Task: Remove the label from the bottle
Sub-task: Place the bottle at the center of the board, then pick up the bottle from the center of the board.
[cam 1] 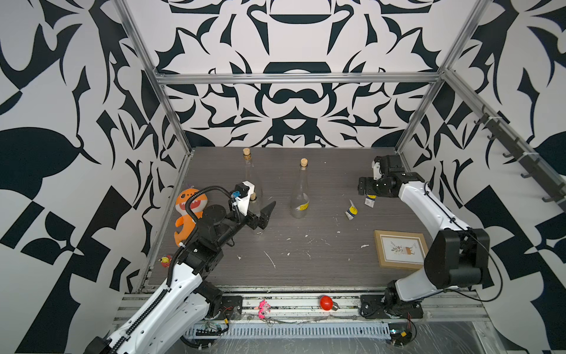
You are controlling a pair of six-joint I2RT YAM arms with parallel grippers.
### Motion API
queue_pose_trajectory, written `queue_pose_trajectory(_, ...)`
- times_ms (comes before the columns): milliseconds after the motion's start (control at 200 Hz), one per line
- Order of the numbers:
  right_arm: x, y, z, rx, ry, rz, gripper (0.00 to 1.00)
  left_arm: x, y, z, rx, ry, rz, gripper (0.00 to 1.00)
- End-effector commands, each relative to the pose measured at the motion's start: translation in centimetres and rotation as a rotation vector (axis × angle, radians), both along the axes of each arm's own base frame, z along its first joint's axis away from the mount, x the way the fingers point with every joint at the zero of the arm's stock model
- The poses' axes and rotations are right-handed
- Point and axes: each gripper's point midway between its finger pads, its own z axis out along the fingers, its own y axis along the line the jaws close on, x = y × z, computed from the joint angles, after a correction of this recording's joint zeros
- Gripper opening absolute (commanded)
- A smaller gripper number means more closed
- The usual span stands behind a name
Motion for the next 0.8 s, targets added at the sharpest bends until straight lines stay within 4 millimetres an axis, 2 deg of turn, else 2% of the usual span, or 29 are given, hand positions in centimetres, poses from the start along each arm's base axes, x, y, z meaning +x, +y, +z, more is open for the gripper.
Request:
queue_pose_trajectory(0,-0.3,0.8,1.3,0.025,-0.045,0.025,0.97,0.0,0.3,0.5,0.017,0.001,0.016,0.99)
queue_pose_trajectory(90,-0.6,1.4,1.9,0.039,-0.059,0.049,0.97,0.3,0.7,0.7,0.028,0.003,0.043,0.99)
queue_pose_trajectory(260,-1.1,3.0,3.1,0.062,-0.083,0.1,0.97,1.1,1.5,2.1,0.056,-0.006,0.107,0.99)
queue_pose_trajectory(520,-1.6,5.6,4.2,0.08,-0.098,0.181,0.97,1.2,1.7,5.9,0.085,-0.044,0.117,0.99)
queue_pose_trajectory(610,-1.9,6.6,5.0,0.12,-0.114,0.22,0.97,0.7,0.8,6.9,0.102,-0.015,0.052,0.99)
queue_pose_trajectory(795,-3.4,9.9,7.7,0.253,-0.214,0.376,0.97,-0.8,-3.4,7.7,0.059,0.062,-0.198,0.99)
